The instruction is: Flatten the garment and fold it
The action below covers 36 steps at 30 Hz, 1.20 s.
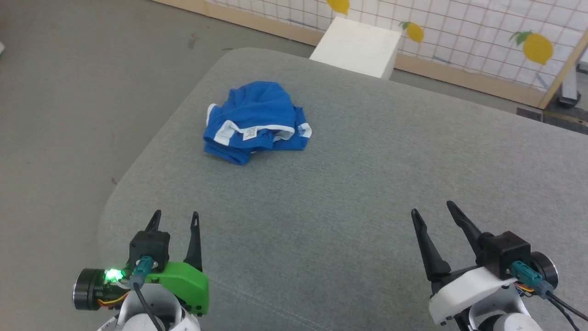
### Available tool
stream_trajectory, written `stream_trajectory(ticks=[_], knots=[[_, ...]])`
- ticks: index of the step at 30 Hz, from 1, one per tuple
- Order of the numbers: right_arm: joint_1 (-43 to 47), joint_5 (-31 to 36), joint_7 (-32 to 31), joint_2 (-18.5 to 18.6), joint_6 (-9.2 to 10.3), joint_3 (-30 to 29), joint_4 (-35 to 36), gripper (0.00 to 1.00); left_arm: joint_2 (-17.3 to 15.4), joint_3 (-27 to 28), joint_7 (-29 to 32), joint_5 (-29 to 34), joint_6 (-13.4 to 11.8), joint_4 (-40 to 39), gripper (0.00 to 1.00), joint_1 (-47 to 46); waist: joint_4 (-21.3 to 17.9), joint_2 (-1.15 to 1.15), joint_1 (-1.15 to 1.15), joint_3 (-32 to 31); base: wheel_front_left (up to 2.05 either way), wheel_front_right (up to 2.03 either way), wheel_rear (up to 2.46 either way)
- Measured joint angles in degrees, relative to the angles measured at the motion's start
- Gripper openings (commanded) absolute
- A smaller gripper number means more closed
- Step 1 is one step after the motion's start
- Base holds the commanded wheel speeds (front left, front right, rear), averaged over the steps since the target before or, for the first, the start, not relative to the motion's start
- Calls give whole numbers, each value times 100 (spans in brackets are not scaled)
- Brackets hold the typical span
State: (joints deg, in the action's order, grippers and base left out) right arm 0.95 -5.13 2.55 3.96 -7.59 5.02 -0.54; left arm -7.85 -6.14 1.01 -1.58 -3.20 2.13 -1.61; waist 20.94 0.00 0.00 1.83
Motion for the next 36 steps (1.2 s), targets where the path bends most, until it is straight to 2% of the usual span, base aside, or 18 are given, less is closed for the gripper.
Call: stream_trajectory(ticks=[11,26,28,36], knots=[[0,-35,49,1,0,47,-4,100,-71,-91,-8,-1,-97,49,100,-76,354,0,0,28,0,0,0],[-4,-47,45,36,0,67,33,100,-158,-168,-3,-48,-135,43,100,-120,285,0,0,165,0,0,0],[-12,-38,27,64,0,51,94,100,-222,-169,49,-83,-56,35,100,-227,248,0,0,240,0,0,0],[-232,124,-87,232,0,-55,428,100,-580,-189,499,-377,544,254,100,-1338,-26,0,0,742,0,0,0]])
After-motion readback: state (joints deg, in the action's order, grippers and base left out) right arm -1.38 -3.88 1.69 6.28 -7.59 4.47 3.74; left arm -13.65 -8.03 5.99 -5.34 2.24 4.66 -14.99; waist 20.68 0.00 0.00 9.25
